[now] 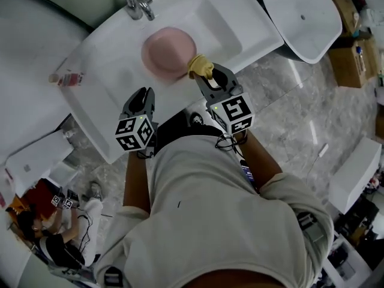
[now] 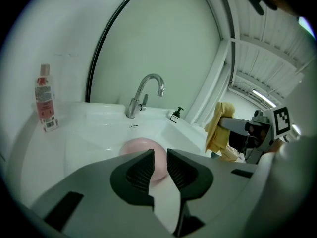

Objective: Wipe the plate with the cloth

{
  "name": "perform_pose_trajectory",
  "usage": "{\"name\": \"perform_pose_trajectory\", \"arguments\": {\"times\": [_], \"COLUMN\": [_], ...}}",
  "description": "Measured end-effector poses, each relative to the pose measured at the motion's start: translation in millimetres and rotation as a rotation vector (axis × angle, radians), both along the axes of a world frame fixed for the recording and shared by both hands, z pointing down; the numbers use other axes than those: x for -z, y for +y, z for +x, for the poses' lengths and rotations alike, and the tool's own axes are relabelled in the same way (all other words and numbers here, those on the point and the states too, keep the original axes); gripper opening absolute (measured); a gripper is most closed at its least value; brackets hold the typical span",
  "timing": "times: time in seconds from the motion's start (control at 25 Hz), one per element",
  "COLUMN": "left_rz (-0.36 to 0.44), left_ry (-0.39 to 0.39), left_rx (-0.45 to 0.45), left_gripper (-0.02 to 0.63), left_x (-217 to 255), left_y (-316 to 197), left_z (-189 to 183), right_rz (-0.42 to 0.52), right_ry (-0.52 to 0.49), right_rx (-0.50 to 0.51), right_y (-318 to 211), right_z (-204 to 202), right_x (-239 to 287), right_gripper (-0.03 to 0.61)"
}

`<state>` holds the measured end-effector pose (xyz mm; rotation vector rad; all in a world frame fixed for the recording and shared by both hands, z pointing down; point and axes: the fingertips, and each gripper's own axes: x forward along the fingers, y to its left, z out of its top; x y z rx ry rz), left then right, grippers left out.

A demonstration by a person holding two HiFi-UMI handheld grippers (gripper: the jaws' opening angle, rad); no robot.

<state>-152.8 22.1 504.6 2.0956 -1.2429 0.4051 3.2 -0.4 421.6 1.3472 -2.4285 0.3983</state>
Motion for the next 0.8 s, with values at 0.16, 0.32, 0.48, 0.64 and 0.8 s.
{"name": "perform_pose_trajectory", "arguments": {"times": [0.16, 0.32, 0.48, 0.64, 0.8], "left_rz": [-0.061, -0.158, -0.239, -0.298, -0.399], "left_ry": [0.040, 0.061, 0.047, -0.050, -0.084], "left_rx": [-0.024, -0.052, -0.013, -0.001, 0.074], "left_gripper": [0.091, 0.091, 0.091, 0.091, 0.091], "left_x": [-35.1, -81.5, -119.9, -159.4, -196.3], "left_y": [-43.9, -66.5, -80.2, -88.3, -81.6], "left_z": [-7.6, -8.3, -9.6, -8.9, -10.9], "right_rz": [-0.054, -0.144, -0.198, -0.269, -0.343], "right_ry": [0.025, 0.002, 0.084, 0.106, 0.106], "right_rx": [-0.004, -0.037, 0.035, 0.087, 0.155], "right_y": [-35.2, -56.8, -72.0, -96.6, -114.4], "right_z": [-12.9, -19.0, -23.1, -17.4, -11.3], "right_x": [-16.8, -44.5, -70.9, -101.7, -132.6], "right_gripper": [0.089, 0.089, 0.091, 0.090, 0.091]}}
